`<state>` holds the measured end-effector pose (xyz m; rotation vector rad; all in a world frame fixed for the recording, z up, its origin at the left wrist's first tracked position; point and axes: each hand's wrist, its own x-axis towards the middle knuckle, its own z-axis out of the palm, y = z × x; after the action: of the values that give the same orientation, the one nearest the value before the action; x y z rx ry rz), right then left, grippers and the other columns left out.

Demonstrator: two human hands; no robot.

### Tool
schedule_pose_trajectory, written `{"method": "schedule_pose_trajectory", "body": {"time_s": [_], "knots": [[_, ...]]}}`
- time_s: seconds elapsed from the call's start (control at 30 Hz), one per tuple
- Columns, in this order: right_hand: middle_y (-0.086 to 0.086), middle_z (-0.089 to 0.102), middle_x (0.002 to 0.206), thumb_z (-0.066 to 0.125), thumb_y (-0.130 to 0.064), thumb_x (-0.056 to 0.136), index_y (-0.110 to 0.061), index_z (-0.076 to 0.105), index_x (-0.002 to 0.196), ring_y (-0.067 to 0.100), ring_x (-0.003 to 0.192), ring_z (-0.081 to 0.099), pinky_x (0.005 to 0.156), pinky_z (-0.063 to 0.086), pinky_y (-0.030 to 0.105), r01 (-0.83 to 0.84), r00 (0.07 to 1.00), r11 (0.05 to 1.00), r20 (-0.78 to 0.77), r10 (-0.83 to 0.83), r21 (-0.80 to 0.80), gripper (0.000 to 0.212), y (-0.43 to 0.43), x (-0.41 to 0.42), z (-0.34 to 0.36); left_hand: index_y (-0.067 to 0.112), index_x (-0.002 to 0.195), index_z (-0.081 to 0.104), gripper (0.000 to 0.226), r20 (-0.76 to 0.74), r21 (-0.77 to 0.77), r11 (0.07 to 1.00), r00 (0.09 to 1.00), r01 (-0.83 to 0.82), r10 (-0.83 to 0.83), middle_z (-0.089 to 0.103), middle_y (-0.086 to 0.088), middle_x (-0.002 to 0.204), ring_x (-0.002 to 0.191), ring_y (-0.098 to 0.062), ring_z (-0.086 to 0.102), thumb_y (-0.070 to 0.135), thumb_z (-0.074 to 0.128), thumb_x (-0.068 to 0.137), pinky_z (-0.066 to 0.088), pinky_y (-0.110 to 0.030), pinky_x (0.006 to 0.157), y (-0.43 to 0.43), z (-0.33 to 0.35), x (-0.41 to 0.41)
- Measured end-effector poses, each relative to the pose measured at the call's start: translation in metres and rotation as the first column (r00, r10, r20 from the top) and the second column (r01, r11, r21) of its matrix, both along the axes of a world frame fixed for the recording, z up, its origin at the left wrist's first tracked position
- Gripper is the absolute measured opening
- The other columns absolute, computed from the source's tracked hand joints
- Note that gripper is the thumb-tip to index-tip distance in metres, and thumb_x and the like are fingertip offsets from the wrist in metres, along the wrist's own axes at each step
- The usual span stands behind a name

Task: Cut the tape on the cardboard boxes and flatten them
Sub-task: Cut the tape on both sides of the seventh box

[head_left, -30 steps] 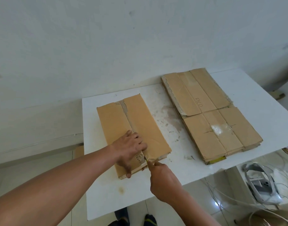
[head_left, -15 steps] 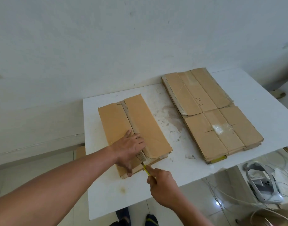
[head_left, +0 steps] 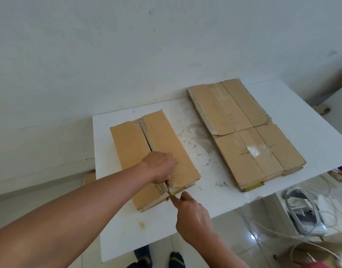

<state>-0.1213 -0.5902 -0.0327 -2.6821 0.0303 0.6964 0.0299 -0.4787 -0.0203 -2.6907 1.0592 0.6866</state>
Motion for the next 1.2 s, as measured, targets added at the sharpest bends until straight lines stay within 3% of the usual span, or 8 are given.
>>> {"method": "schedule_pose_trajectory", "body": {"time_s": [0.1,0.2,0.37,0.5,0.67,0.9,1.0,1.2], "knots": [[-0.010,0.029,0.099,0.045,0.006,0.083,-0.034,0.032,0.152,0.020,0.074,0.048,0.067,0.046,0.031,0.024,1.000,1.000,-0.002,-0.024,0.011,0.080,0.002,0.001,-0.001,0.026,0.148,0.035,0.085,0.063,0.136,0.966,0.972,0.218,-0.228,0.038,-0.008,0.141,0.120,-0.031,0.050,0.021,0.084,0.078,0.050,-0.043,0.083,-0.025,0.006,0.007],[-0.011,0.030,0.099,0.046,0.005,0.085,-0.034,0.034,0.151,0.020,0.075,0.046,0.065,0.041,0.029,0.029,1.000,0.999,0.005,-0.029,0.018,0.078,-0.001,0.003,-0.002,0.033,0.156,0.017,0.105,0.116,0.191,0.907,0.909,0.375,-0.401,0.025,-0.008,0.157,0.138,-0.035,0.034,0.016,0.084,0.077,0.046,-0.051,0.097,-0.042,0.001,0.009],[-0.009,0.034,0.099,0.047,0.001,0.086,-0.037,0.027,0.153,0.018,0.075,0.045,0.053,0.033,0.023,-0.011,1.000,1.000,0.008,0.011,0.001,0.079,-0.008,0.005,-0.004,0.029,0.160,0.009,0.105,-0.031,0.153,0.889,0.901,0.433,-0.433,0.013,-0.007,0.166,0.151,-0.042,0.015,0.007,0.077,0.083,0.049,-0.046,0.099,-0.039,-0.001,0.007],[-0.008,0.041,0.103,0.046,-0.001,0.087,-0.040,0.026,0.153,0.018,0.076,0.046,0.063,0.044,0.029,-0.021,1.000,1.000,0.022,0.022,-0.015,0.079,-0.014,0.003,-0.010,0.030,0.161,0.000,0.111,-0.106,0.140,0.902,0.912,0.408,-0.396,-0.008,-0.002,0.169,0.154,-0.037,-0.003,0.004,0.076,0.084,0.047,-0.040,0.099,-0.033,-0.001,0.008],[-0.007,0.047,0.113,0.046,-0.002,0.089,-0.044,0.028,0.151,0.017,0.082,0.048,0.063,0.044,0.027,-0.003,0.998,1.000,0.065,0.005,-0.030,0.077,-0.022,0.003,-0.020,0.030,0.161,-0.003,0.117,-0.147,0.102,0.920,0.920,0.379,-0.363,-0.013,0.000,0.168,0.154,-0.034,-0.010,0.012,0.082,0.081,0.043,-0.042,0.107,-0.028,-0.008,0.007],[-0.018,0.053,0.123,0.044,-0.001,0.085,-0.050,0.034,0.148,0.015,0.087,0.057,0.051,0.025,0.017,-0.012,0.992,0.999,0.123,0.008,0.030,0.080,-0.025,0.011,-0.030,0.031,0.161,-0.003,0.118,-0.186,0.075,0.937,0.928,0.341,-0.323,-0.018,0.004,0.167,0.153,-0.032,-0.015,0.005,0.079,0.081,0.041,-0.041,0.110,-0.027,-0.013,0.010],[-0.017,0.053,0.117,0.042,0.000,0.083,-0.051,0.036,0.146,0.011,0.082,0.047,0.049,0.019,0.016,-0.014,0.988,1.000,0.154,0.013,0.005,0.081,-0.036,0.013,-0.027,0.029,0.161,-0.004,0.114,-0.194,0.066,0.941,0.930,0.331,-0.313,-0.018,0.003,0.167,0.153,-0.033,-0.016,0.003,0.076,0.084,0.036,-0.040,0.113,-0.029,-0.014,0.010],[-0.022,0.057,0.122,0.046,0.000,0.085,-0.056,0.041,0.141,0.011,0.094,0.059,0.057,0.037,0.019,-0.026,0.980,0.999,0.196,0.019,0.034,0.080,-0.037,0.018,-0.034,0.028,0.162,-0.002,0.109,-0.210,0.023,0.949,0.930,0.315,-0.303,-0.018,0.003,0.168,0.152,-0.030,-0.018,-0.002,0.071,0.086,0.028,-0.039,0.118,-0.023,-0.016,0.007]]}}
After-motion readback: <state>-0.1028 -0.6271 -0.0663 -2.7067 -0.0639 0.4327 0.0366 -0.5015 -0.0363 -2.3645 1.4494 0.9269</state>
